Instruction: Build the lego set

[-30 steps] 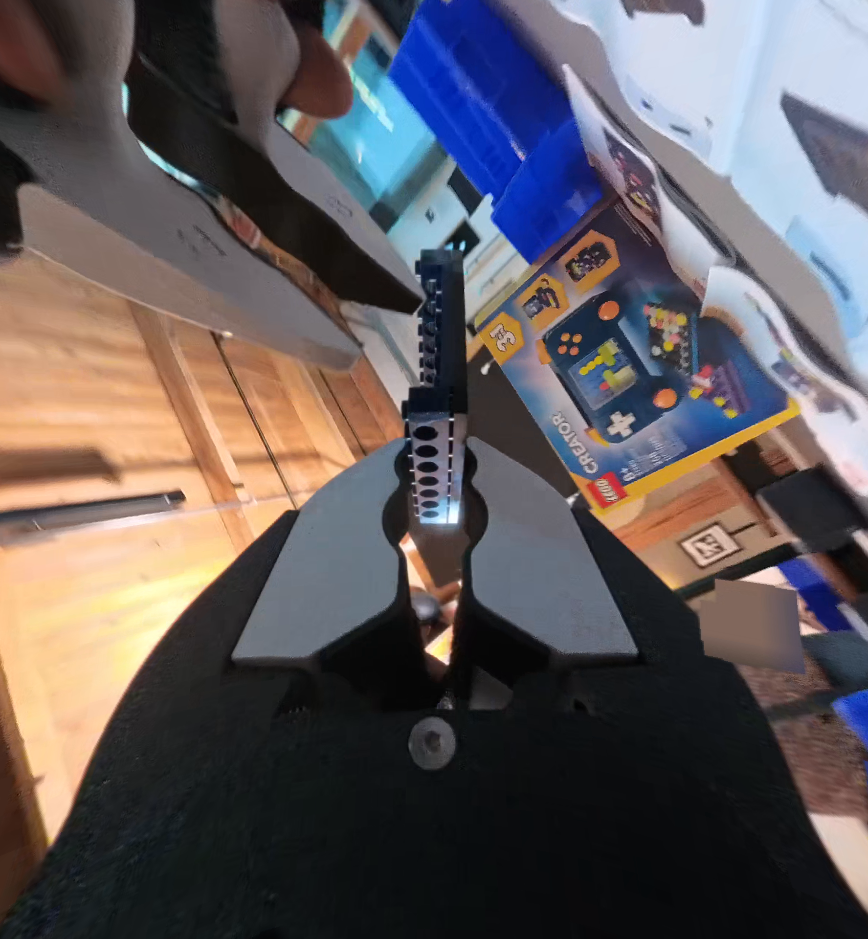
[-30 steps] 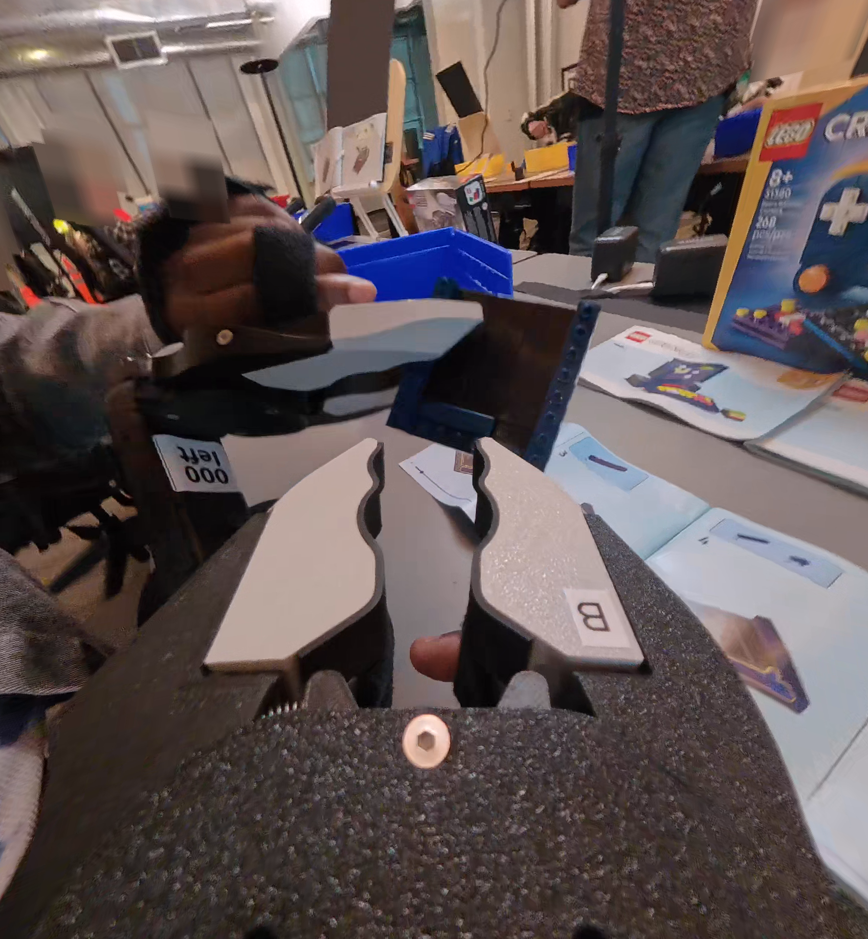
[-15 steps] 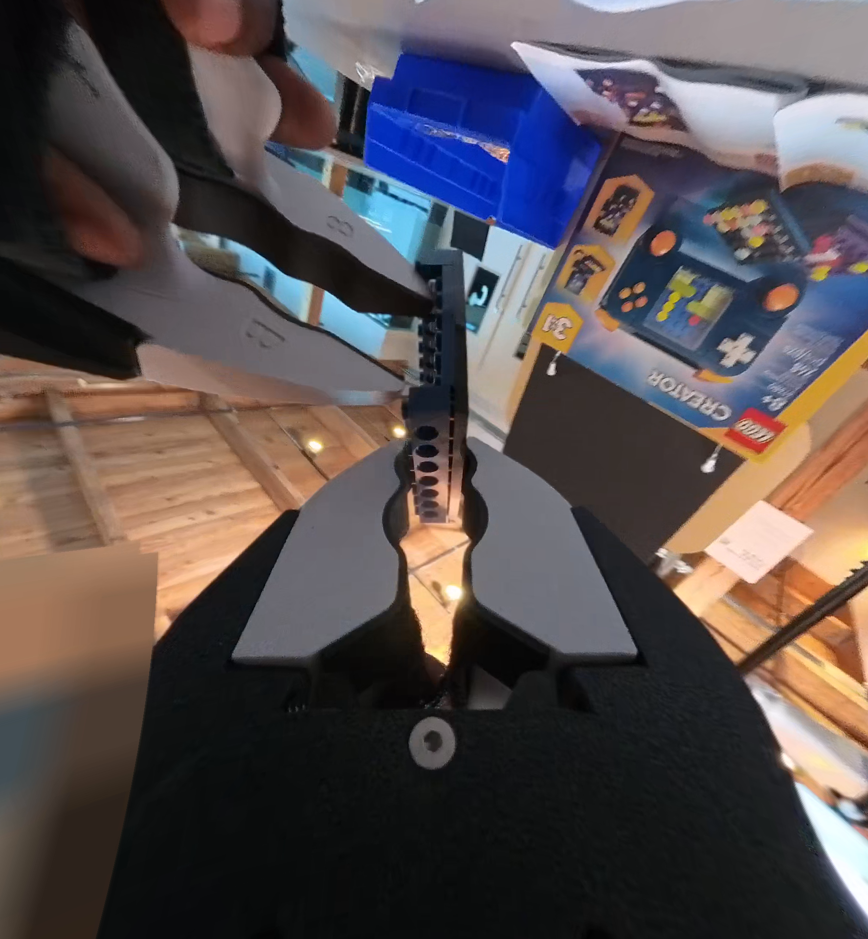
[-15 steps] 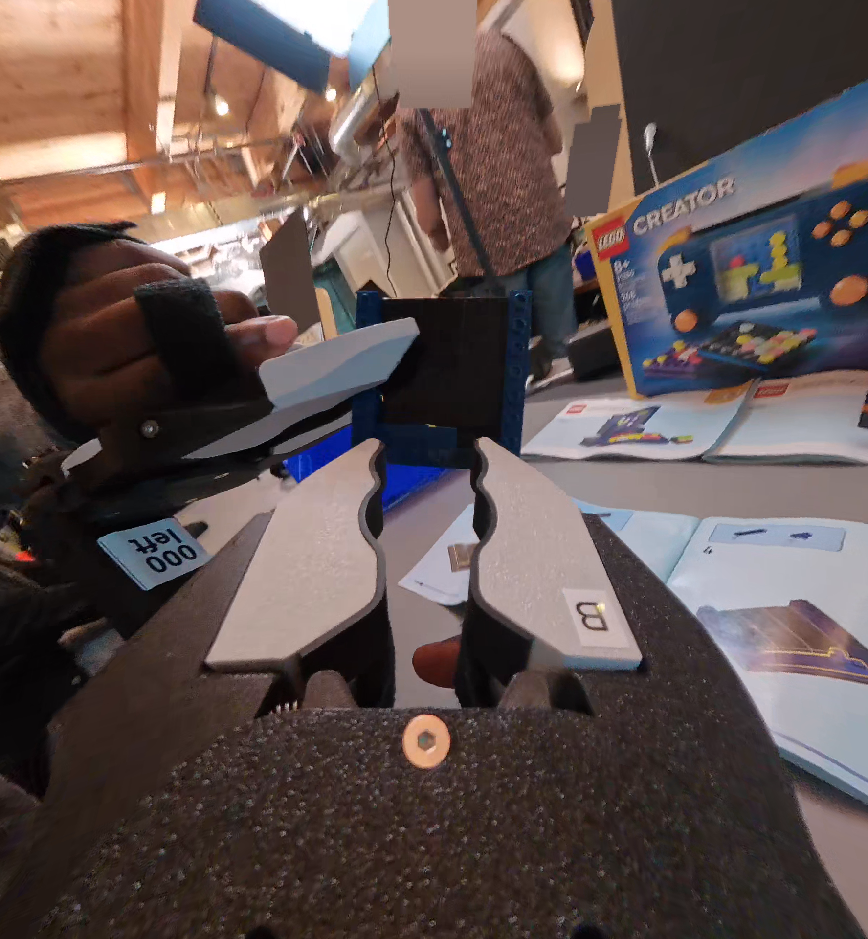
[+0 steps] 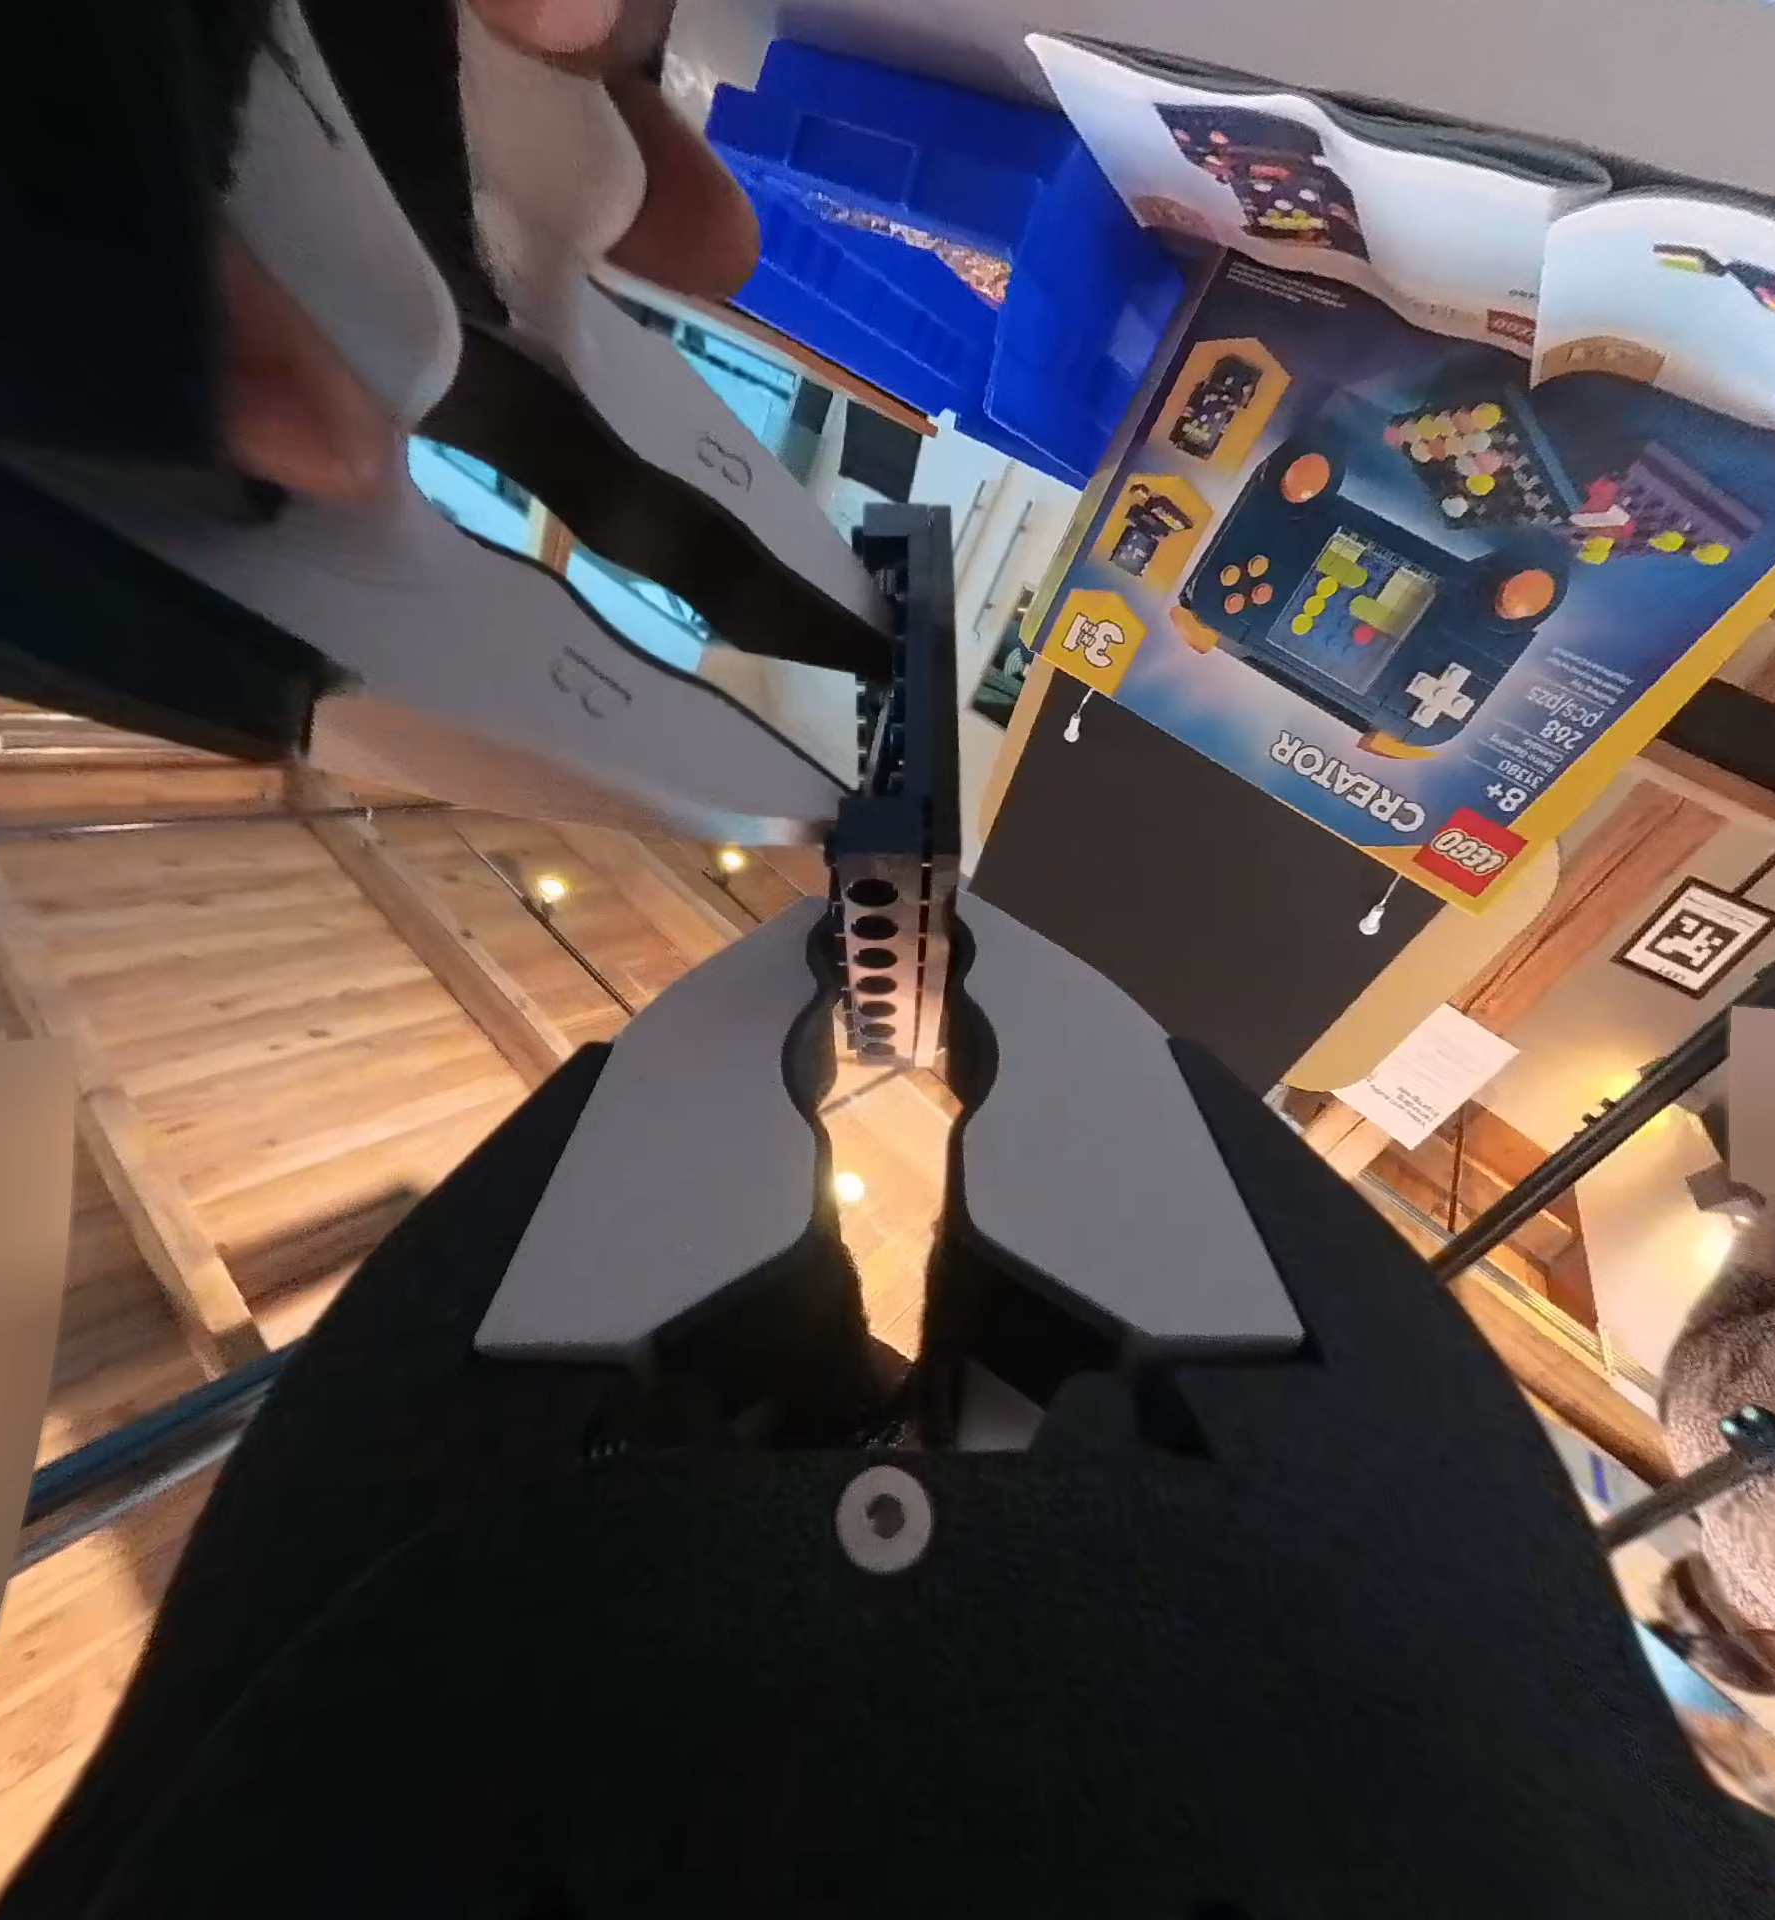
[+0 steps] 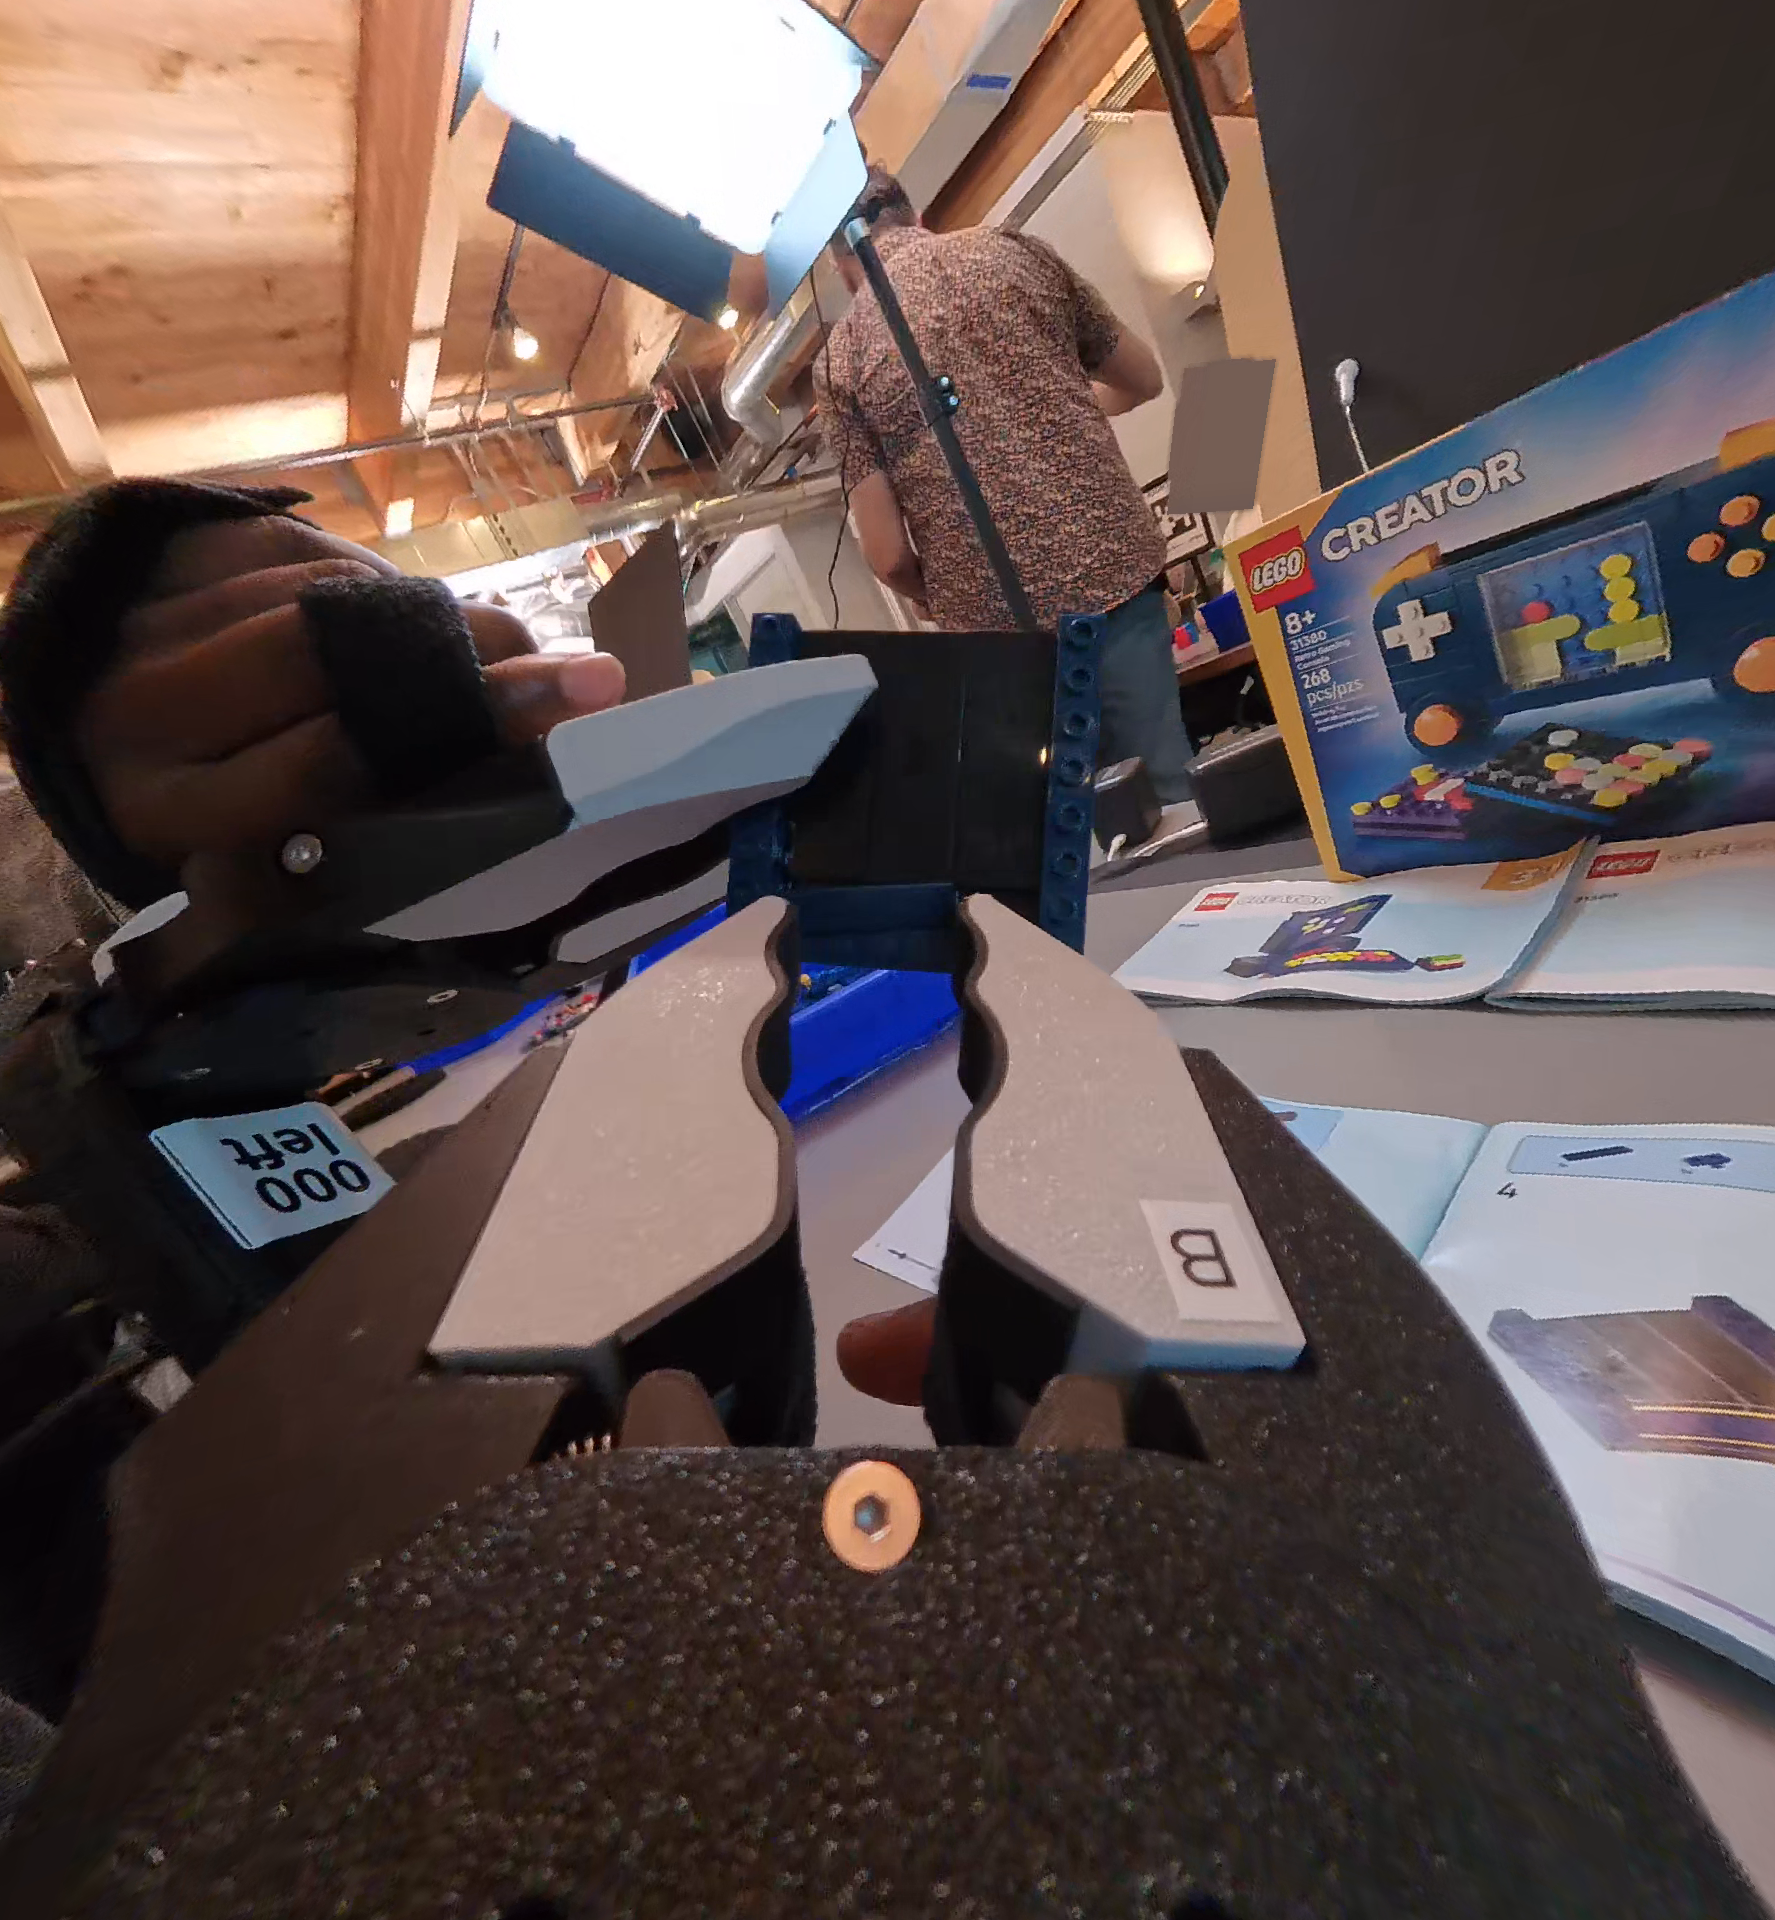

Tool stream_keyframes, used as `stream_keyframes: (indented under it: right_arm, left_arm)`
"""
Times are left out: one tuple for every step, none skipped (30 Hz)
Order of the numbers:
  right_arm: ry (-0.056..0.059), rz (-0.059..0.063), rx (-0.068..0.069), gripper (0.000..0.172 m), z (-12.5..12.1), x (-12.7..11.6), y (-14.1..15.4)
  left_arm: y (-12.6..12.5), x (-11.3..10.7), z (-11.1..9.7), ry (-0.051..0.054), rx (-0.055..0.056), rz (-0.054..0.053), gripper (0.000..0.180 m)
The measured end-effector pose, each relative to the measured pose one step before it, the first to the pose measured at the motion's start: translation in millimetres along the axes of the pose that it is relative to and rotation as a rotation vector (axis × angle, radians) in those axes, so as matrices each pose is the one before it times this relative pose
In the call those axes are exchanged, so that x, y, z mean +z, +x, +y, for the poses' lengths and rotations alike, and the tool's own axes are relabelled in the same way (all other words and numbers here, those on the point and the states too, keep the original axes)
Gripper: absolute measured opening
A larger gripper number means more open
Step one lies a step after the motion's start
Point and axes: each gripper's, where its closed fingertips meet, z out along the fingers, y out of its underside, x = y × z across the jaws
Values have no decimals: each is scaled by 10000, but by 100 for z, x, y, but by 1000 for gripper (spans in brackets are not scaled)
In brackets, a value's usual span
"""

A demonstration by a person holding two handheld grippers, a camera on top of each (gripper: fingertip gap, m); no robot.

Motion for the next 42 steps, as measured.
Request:
stream_keyframes:
  right_arm:
    - [-9, -17, -80, 28, -90, -39, -84]
    - [-22, -35, -33, 29, -41, 8, -78]
    - [-24, -39, -20, 29, 1, 38, -83]
    - [-10, -48, -25, 29, 38, 47, -109]
    - [-27, -48, -59, 29, 112, 70, -125]
    - [-56, -32, -67, 29, 175, 86, -107]
    - [-67, 15, -36, 28, 195, 60, -22]
    - [-62, 103, -37, 17, 180, 38, 143]
    - [-50, 84, -55, 8, 137, 17, 171]
    - [-53, -20, -26, 6, 76, 27, 41]
    - [-80, -23, -23, 5, 99, 44, 9]
    - [-161, 0, -91, 5, 214, 74, 9]
    - [-237, 22, -137, 5, 291, 98, 23]
    - [-244, 27, -176, 6, 259, 69, 43]
    - [-218, 24, -223, 6, 189, 74, 29]
    - [-164, -3, -269, 6, 87, 68, -14]
    - [-124, -36, -333, 5, 30, 54, -105]
    - [-121, -35, -399, 5, 18, 45, -143]
    - [-113, -26, -441, 5, 13, 24, -164]
    - [-94, -41, -421, 5, -10, 18, -210]
    - [-81, -15, -335, 4, -3, 29, -174]
    - [-68, -2, -240, 3, 5, 34, -107]
    - [-58, -78, -127, 2, 43, 43, -137]
    - [-53, -144, 32, 2, 82, 55, -159]
    - [-55, -166, 149, 1, 112, 86, -142]
    - [-61, -154, 177, 1, 153, 91, -99]
    - [-77, -149, 185, 1, 169, 107, -89]
    - [-92, -169, 244, 1, 192, 107, -68]
    - [-111, -195, 338, 1, 204, 115, -37]
    - [-161, -225, 404, 1, 241, 108, 35]
    - [-216, -242, 430, 0, 275, 108, 73]
    - [-229, -257, 444, 0, 259, 97, 110]
    - [-265, -267, 449, 0, 253, 100, 97]
    - [-320, -246, 410, 0, 278, 98, 85]
    - [-325, -184, 303, 0, 257, 82, 101]
    - [-313, -93, 154, 0, 240, 66, 121]
    - [-291, -20, 12, 0, 215, 59, 129]
    - [-290, 23, -103, 0, 189, 49, 116]
    - [-297, 23, -219, 0, 161, 54, 69]
    - [-324, 29, -320, 0, 160, 46, 51]
    - [-338, 57, -383, 0, 138, 57, 68]
    - [-295, 52, -427, 0, 68, 41, 54]
  left_arm:
    - [-86, -109, -44, -2, -51, -71, 16]
    - [-91, -137, -66, 40, -28, -65, 16]
    - [21, -102, 37, -24, -50, 16, 16]
    - [97, -82, 77, -44, -70, 37, 16]
    - [85, -116, 53, -14, -39, 19, 16]
    - [128, -104, 100, -35, -33, 22, 16]
    - [185, -79, 143, -81, -109, 34, 16]
    - [239, -85, 66, -18, -219, 80, 16]
    - [253, -106, -15, 11, -262, 116, 16]
    - [191, -115, -42, -23, -253, 73, 16]
    - [203, -108, -55, -50, -269, 73, 16]
    - [285, -86, -110, -33, -292, 99, 17]
    - [337, -79, -134, -21, -277, 95, 17]
    - [350, -58, -139, 3, -261, 56, 16]
    - [314, -63, -118, 19, -282, 23, 16]
    - [253, -60, -79, 32, -244, 5, 16]
    - [202, -78, -86, 59, -198, -11, 16]
    - [81, -100, -98, 71, -188, -52, 16]
    - [83, -97, -29, 39, -188, -16, 16]
    - [142, -52, 74, -20, -241, 36, 16]
    - [236, -12, 135, -47, -278, 101, 16]
    - [281, -10, 157, -40, -314, 100, 16]
    - [292, -3, 202, -53, -310, 60, 16]
    - [350, -4, 185, -53, -289, 70, 16]
    - [412, -4, 131, -52, -296, 91, 16]
    - [399, -26, 52, -45, -295, 68, 16]
    - [393, -35, -2, -44, -261, 46, 16]
    - [352, -63, -60, -28, -220, 2, 16]
    - [313, -67, -70, -32, -210, -33, 16]
    - [314, -68, -87, -18, -192, -32, 16]
    - [293, -81, -113, 0, -199, -42, 16]
    - [273, -93, -149, 33, -207, -38, 16]
    - [272, -102, -187, 48, -212, -17, 16]
    - [296, -55, -83, -40, -204, 12, 16]
    - [407, -2, -50, -60, -192, 68, 16]
    - [355, -19, -105, 13, -234, 31, 16]
    - [330, -19, -88, 24, -265, 17, 16]
    - [351, -33, -102, 36, -266, 40, 16]
    - [296, -28, -57, 8, -294, 28, 16]
    - [249, -4, -28, 0, -271, 34, 16]
    - [204, -5, -27, 20, -220, 28, 16]
    - [125, 33, 23, 5, -164, -8, 16]
